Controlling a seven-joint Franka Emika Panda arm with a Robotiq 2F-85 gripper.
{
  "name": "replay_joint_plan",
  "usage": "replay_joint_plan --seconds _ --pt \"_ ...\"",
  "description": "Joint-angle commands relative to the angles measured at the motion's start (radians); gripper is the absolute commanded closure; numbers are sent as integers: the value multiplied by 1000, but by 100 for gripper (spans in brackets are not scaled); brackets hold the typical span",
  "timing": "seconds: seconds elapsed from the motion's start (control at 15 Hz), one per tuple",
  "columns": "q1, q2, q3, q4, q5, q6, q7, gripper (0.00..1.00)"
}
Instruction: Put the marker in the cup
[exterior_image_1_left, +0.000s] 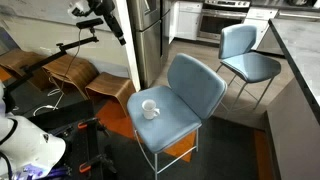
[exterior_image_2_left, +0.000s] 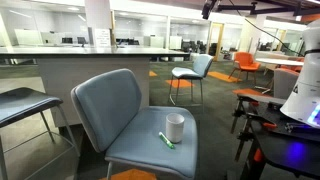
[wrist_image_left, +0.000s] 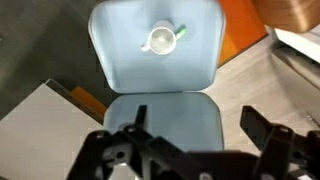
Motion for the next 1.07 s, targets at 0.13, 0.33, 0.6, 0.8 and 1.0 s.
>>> replay_joint_plan --seconds 0.13,0.33,0.6,0.8,1.0 --pt "13 2 -11 2 -8 -2 6 0" --pt "13 2 -11 2 -8 -2 6 0" --pt "13 41 -13 20 5 -13 12 0" --pt "6 132 1 51 1 -25 47 0" --pt "7 246 20 97 -13 -37 120 0"
